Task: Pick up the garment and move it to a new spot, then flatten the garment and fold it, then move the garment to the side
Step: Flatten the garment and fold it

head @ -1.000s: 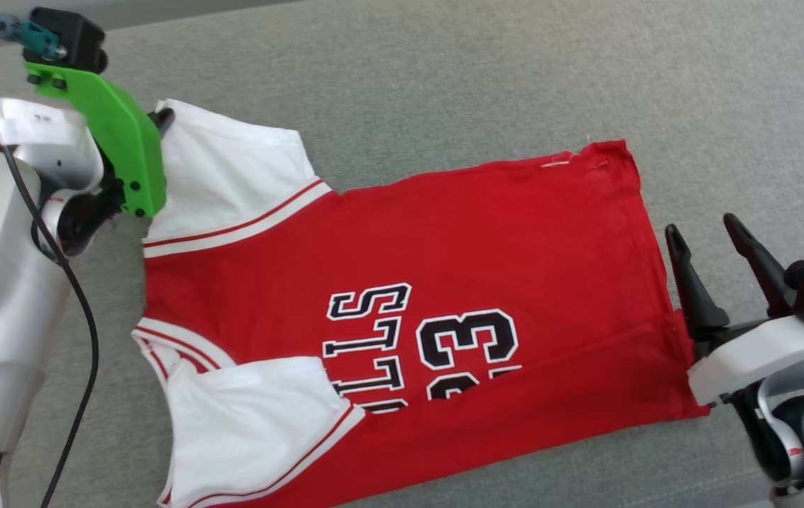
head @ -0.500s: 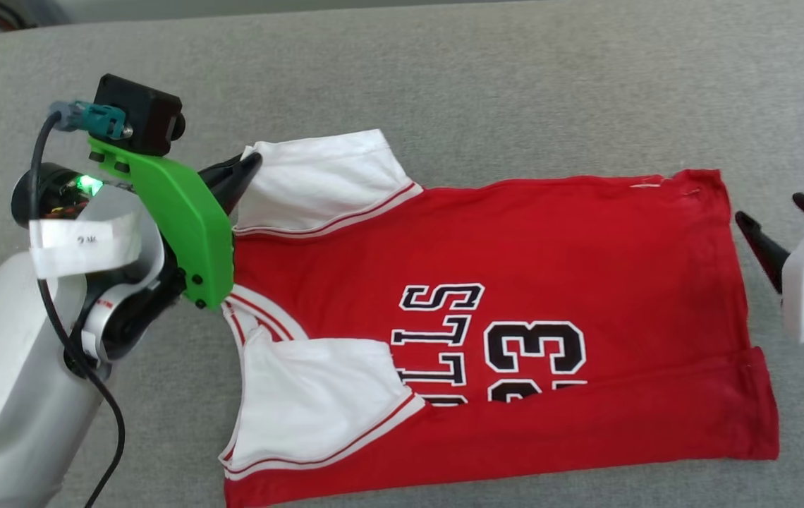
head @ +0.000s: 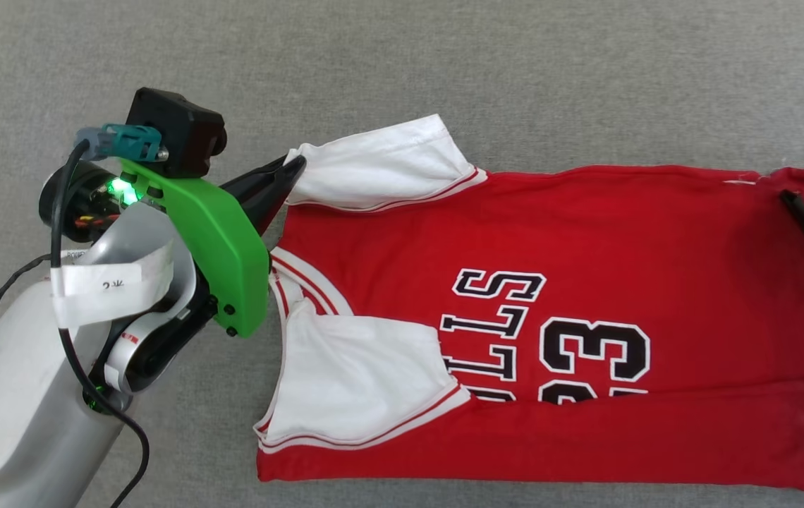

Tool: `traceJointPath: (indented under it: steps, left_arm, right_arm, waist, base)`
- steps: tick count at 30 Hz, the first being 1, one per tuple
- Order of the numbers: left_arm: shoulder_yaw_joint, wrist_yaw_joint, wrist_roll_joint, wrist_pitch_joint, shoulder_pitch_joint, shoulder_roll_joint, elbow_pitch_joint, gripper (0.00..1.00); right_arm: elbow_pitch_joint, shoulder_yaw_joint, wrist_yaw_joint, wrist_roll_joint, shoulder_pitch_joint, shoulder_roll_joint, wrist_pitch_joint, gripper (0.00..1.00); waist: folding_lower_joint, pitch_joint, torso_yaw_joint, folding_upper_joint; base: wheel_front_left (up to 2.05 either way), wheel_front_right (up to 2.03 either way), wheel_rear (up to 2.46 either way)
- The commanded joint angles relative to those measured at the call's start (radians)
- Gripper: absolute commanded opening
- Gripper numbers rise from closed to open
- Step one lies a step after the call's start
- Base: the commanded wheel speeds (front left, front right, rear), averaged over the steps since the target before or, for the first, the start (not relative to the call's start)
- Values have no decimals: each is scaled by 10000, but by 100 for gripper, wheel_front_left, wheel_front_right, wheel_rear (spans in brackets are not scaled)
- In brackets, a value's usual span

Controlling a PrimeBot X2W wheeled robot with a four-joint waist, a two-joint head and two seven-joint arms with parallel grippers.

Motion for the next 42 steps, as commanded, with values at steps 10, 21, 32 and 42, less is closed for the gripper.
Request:
traceJointPath:
  steps: [10, 21, 32, 42]
  left_arm:
    - [-140, -51, 164, -213, -8, -141, 173, 0]
    - [-21, 4, 127, -643, 268, -144, 845, 0]
    - [-2, 118, -72, -1073, 1127, -146, 1361, 0]
    - [-166, 504, -354, -1301, 2726, -128, 1231, 0]
  right_arm:
    - [1443, 884, -9, 282, -481, -113, -286, 0]
    - [2048, 801, -9, 413, -682, 10, -2055, 0]
    - [2134, 217, -9, 1343, 365, 309, -3443, 0]
    - [1083, 479, -9, 2734, 2511, 58, -4534, 0]
  waist:
    - [0, 422, 431, 0]
    - [0, -348, 279, 0]
    - [0, -1859, 93, 0]
    - [0, -2793, 149, 0]
  base:
    - [0, 0, 0]
    - [0, 0, 0]
    - [0, 0, 0]
    - [0, 0, 0]
